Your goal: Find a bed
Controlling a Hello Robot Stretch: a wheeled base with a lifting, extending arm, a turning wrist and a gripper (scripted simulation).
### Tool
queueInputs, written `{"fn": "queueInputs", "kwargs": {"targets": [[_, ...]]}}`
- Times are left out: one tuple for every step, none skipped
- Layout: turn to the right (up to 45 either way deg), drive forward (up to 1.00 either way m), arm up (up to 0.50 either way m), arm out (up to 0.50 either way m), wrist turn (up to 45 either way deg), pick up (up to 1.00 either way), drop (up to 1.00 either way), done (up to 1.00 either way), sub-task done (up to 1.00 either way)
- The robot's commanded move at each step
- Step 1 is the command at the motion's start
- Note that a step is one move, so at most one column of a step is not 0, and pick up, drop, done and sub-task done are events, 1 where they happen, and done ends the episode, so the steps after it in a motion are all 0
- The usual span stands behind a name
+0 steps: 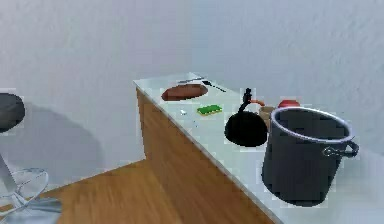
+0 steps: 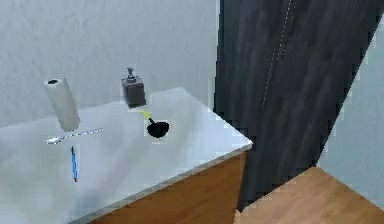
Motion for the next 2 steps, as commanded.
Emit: {"fn": "queueInputs", "kwargs": {"targets": [[-45.0,0.0,0.0,0.0,0.0,0.0,0.0,0.0,0.0],[-45.0,0.0,0.0,0.0,0.0,0.0,0.0,0.0,0.0]]}}
